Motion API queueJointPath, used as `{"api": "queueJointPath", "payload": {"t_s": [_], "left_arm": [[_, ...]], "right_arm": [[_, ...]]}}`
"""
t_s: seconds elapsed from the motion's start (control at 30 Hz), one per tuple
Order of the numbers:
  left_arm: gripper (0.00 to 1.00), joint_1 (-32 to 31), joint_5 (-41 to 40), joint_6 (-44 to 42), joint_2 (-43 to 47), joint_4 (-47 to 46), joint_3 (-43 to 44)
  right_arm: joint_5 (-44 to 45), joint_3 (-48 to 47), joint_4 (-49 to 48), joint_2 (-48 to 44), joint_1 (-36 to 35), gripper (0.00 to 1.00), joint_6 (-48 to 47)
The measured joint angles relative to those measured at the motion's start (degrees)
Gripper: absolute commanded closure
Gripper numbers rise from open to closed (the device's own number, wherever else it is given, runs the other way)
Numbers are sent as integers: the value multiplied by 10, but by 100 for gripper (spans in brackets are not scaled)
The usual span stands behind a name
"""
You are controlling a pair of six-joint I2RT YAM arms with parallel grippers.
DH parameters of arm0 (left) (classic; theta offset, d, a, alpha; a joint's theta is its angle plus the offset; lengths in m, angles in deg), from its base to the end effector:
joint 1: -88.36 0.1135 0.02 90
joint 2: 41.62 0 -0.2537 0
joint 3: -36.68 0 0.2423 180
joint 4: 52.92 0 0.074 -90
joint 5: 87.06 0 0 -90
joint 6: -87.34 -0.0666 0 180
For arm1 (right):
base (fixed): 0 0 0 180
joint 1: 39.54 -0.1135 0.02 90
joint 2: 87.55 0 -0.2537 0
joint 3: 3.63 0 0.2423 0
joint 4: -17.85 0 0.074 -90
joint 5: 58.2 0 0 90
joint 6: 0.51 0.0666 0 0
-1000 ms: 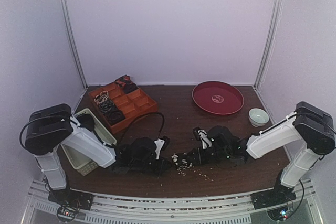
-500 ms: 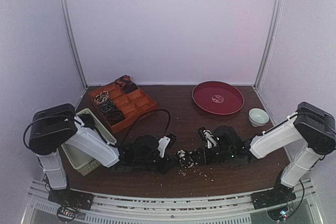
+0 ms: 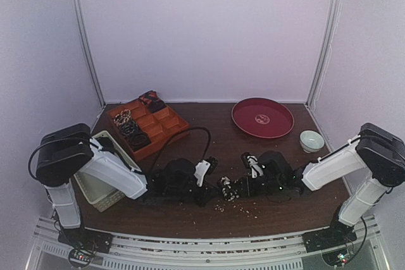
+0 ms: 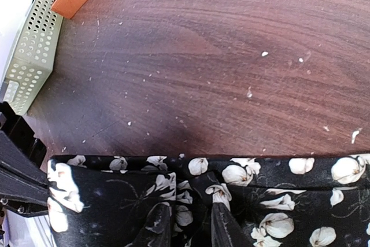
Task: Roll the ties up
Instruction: Roll the tie at the center of the board.
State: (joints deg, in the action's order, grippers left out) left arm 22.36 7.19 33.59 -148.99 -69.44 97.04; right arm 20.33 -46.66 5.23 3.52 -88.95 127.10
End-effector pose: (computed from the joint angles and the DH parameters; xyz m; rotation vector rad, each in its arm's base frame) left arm 0.1508 -0.3509 0.1071 0.6428 2.2285 -1.0860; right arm 0.1853 0.2366 0.1063 -0.3678 2.3580 1.0201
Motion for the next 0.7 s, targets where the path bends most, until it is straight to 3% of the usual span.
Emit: {"api": "queueJointPath", "payload": {"t_s": [0.7], "left_arm": [[100, 0, 0, -18, -26, 36, 52]], "right_arm": [[49, 26, 8, -37, 17, 68, 21]]}}
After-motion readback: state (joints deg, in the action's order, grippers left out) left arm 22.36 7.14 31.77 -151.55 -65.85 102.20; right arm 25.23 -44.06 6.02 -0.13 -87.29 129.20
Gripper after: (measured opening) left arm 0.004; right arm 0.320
